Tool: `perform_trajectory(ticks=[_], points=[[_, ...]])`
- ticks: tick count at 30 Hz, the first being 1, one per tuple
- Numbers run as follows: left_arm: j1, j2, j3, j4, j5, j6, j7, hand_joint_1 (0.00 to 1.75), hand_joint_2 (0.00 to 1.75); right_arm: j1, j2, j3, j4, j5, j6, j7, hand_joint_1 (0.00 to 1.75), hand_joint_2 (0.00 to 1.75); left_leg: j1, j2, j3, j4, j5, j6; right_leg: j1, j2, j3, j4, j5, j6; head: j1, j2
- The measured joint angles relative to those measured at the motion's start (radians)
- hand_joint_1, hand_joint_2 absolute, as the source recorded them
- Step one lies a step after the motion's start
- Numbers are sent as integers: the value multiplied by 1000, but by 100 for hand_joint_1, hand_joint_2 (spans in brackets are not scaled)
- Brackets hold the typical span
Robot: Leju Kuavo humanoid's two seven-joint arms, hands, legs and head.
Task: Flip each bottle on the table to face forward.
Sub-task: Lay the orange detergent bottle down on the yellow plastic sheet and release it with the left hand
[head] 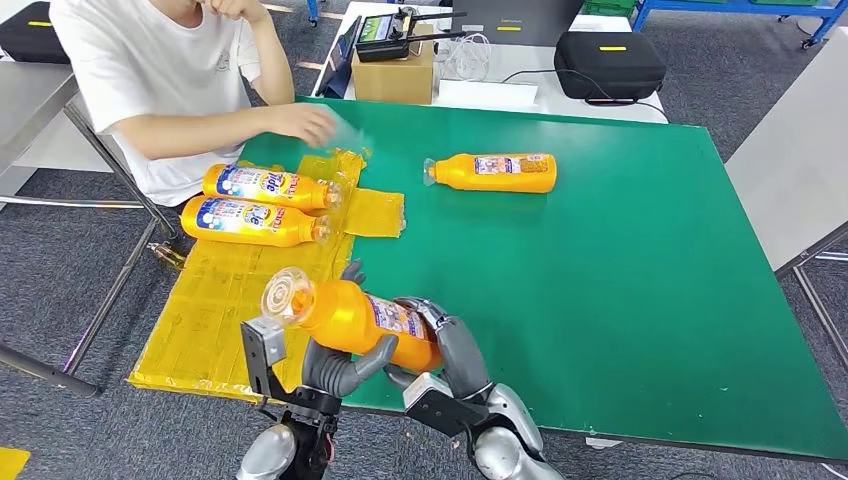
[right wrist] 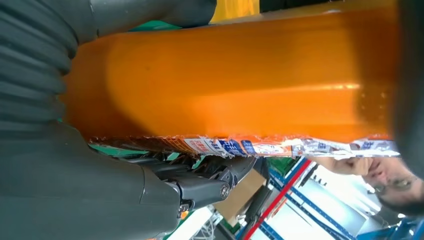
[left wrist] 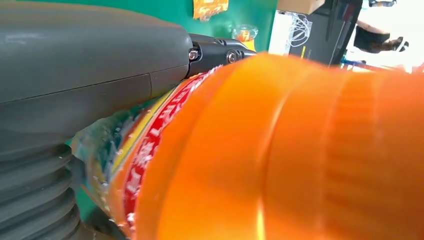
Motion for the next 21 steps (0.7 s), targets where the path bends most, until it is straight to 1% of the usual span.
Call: perform_trajectory(ticks=[2, 3, 7, 8, 9, 11, 12, 15, 18, 21], points=[[7, -2, -1, -17, 55, -23, 21, 0, 175, 0, 2, 13, 10, -10, -5, 1, 175, 175, 0, 0, 0, 0, 0, 0, 0, 0, 0, 0, 0, 0, 0, 0], [9, -2, -2, -23, 82, -41, 36, 4, 175, -1, 3, 18, 17, -14, -8, 0, 175, 175, 0, 0, 0, 0, 0, 0, 0, 0, 0, 0, 0, 0, 0, 0], [10, 2, -9, -33, 135, -89, 77, 168, 175, -3, 3, 27, 36, -26, -15, -6, 175, 175, 0, 0, 0, 0, 0, 0, 0, 0, 0, 0, 0, 0, 0, 0], [9, 4, -9, -32, 136, -90, 84, 171, 175, -4, 4, 28, 39, -27, -17, -6, 167, 175, 0, 0, 0, 0, 0, 0, 0, 0, 0, 0, 0, 0, 0, 0], [7, 7, -10, -31, 134, -88, 89, 175, 175, -5, 4, 29, 41, -27, -19, -6, 123, 175, 0, 0, 0, 0, 0, 0, 0, 0, 0, 0, 0, 0, 0, 0], [1, 11, -10, -26, 133, -82, 98, 175, 175, -7, 6, 29, 46, -29, -25, -6, 36, 175, 0, 0, 0, 0, 0, 0, 0, 0, 0, 0, 0, 0, 0, 0], [-3, 12, -10, -22, 136, -82, 100, 175, 175, -8, 7, 29, 48, -30, -29, -5, 0, 131, 0, 0, 0, 0, 0, 0, 0, 0, 0, 0, 0, 0, 0, 0], [-9, 13, -10, -11, 157, -89, 105, 175, 175, -9, 16, 30, 51, -51, -38, -9, 0, 0, 0, 0, 0, 0, 0, 0, 0, 0, 0, 0, 0, 0, 0, 0], [-10, 13, -10, -6, 172, -91, 100, 175, 175, -8, 27, 30, 51, -82, -46, -23, 0, 0, 0, 0, 0, 0, 0, 0, 0, 0, 0, 0, 0, 0, 0, 0], [-15, 13, -10, -2, 155, -67, 81, 175, 175, -6, 35, 30, 50, -108, -58, -33, 0, 0, 0, 0, 0, 0, 0, 0, 0, 0, 0, 0, 0, 0, 0, 0]])
